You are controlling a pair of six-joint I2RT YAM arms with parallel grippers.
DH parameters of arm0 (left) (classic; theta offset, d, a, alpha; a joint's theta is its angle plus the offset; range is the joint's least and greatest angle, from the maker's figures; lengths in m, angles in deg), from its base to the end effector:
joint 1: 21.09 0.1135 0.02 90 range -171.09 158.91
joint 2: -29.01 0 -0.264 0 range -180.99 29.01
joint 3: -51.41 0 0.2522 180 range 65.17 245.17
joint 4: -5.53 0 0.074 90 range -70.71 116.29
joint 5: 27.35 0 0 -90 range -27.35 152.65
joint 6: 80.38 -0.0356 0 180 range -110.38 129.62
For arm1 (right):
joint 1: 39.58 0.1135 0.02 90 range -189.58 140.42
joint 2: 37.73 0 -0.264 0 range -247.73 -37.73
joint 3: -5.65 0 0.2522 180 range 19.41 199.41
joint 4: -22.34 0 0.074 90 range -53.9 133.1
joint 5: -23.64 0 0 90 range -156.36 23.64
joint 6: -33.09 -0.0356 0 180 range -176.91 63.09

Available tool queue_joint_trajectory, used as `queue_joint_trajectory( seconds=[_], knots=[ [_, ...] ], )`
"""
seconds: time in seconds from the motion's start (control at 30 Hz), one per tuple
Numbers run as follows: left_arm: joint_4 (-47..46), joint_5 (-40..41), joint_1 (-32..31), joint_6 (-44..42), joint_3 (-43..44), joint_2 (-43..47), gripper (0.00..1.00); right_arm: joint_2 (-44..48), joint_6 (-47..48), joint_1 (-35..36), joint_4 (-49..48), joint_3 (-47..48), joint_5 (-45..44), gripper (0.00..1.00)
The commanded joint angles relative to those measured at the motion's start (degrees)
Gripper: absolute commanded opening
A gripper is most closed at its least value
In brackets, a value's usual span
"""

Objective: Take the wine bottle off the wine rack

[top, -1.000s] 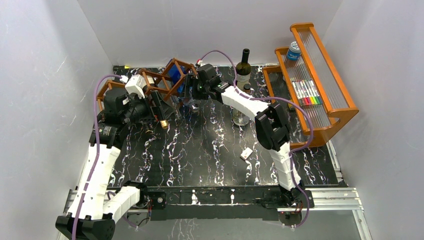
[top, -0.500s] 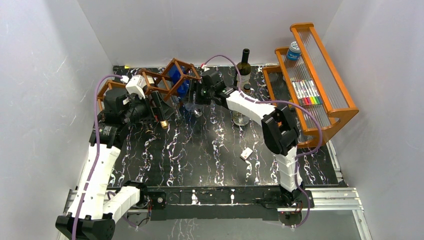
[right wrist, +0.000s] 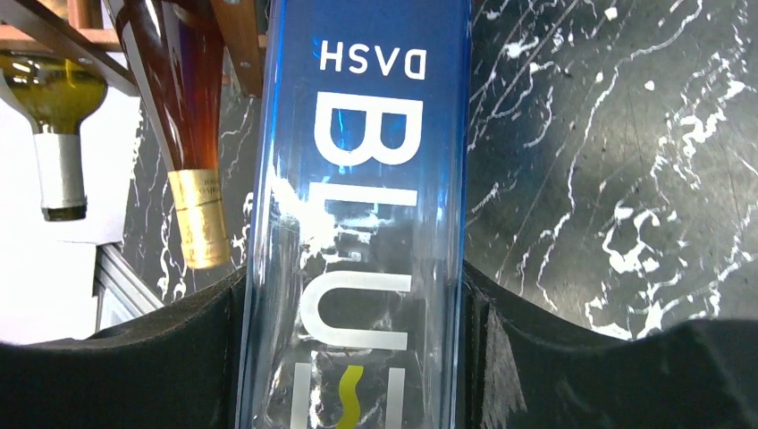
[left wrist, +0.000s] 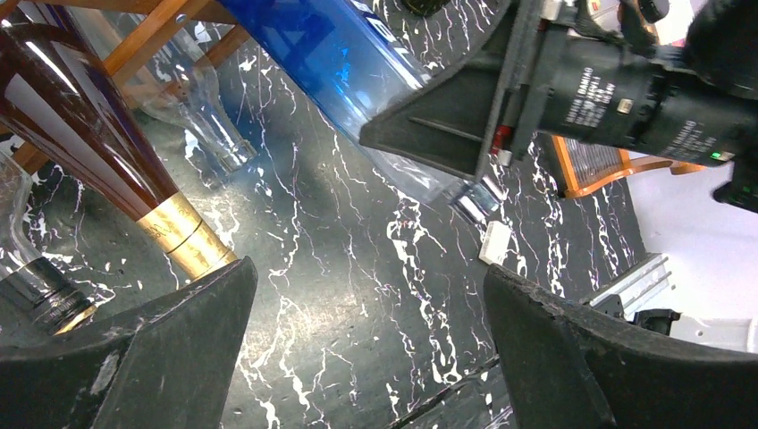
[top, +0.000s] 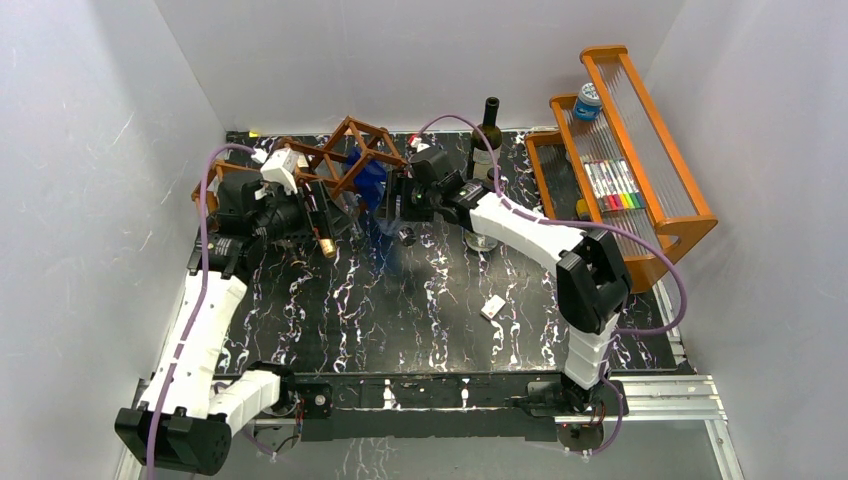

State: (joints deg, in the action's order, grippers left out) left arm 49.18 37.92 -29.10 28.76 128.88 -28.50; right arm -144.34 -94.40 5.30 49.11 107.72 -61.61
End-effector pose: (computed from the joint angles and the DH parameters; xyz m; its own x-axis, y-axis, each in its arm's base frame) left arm 0.2085 -0.0444 0.3795 -0.5418 -0.2245 -0.8100 0.3475 0.8176 -0.4590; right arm 0.3100 0.3129 0.2896 -0.7507 0.1084 -0.6517 -0.3736 0.7439 0.5541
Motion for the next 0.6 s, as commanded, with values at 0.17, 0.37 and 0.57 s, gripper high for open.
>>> queue_joint_trajectory(
  seconds=[0.17, 0.37, 0.57],
  knots=[
    [-2.0, -3.6, -0.1, 0.0, 2.5, -2.7, 0.98, 10.9, 3.1, 1.3, 0.5, -0.8, 2.3, 0.0],
    [-3.5, -4.8, -0.1, 0.7, 2.0, -3.9, 0.98, 14.6, 2.4, 1.3, 2.2, -1.3, 3.0, 0.0],
    [-5.5, -7.5, -0.1, 2.1, 1.2, -5.6, 0.98, 17.8, 2.4, 1.3, 8.1, 0.2, 3.0, 0.0]
  ],
)
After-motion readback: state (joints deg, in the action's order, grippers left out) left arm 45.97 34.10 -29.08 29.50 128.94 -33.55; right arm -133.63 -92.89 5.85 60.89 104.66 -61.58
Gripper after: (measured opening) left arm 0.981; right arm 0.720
